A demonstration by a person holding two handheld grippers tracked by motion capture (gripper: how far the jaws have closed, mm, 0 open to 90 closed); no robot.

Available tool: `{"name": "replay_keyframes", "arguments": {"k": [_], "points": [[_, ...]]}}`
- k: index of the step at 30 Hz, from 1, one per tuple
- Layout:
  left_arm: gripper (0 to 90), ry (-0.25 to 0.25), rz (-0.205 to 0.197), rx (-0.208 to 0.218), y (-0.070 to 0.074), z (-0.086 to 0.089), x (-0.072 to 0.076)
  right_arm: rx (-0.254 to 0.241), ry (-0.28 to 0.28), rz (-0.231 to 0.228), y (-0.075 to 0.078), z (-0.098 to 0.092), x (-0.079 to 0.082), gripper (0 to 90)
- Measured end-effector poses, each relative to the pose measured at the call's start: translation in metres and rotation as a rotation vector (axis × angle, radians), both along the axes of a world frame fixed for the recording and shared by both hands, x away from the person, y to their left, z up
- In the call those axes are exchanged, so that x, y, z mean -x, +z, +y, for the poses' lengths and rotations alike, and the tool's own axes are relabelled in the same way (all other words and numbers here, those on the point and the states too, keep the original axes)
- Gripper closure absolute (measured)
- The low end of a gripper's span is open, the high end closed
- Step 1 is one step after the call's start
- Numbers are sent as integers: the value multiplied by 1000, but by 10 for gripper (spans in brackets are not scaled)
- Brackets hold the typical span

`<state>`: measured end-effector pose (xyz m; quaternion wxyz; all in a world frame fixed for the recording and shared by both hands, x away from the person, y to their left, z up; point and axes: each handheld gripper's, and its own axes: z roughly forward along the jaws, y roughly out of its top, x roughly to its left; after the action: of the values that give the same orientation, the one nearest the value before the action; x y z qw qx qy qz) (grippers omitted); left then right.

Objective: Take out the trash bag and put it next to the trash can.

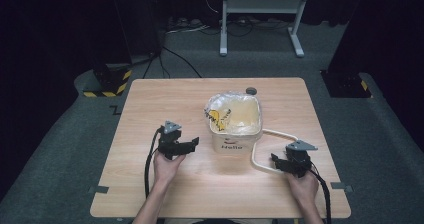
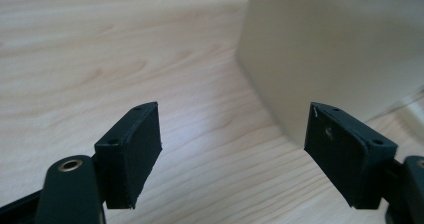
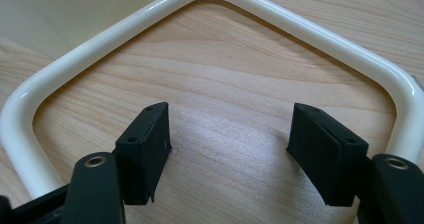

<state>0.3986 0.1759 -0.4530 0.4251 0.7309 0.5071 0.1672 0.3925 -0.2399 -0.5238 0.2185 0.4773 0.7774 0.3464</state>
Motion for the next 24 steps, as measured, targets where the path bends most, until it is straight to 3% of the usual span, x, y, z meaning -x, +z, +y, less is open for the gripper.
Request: {"name": "replay_keyframes", "arguments": {"k": [4,13,18,24], "points": [[235,-21,-6,52,16,-2,-2,2,2,0,0,0,0,327],[249,-48,-33,91,39,-12,-7,2,3,0,0,0,0,327],[272,-53,-59,74,50,-20,-13,2,3,0,0,0,0,327],[300,-74,-59,55,57,-30,-26,3,6,-1,0,0,0,327]]}}
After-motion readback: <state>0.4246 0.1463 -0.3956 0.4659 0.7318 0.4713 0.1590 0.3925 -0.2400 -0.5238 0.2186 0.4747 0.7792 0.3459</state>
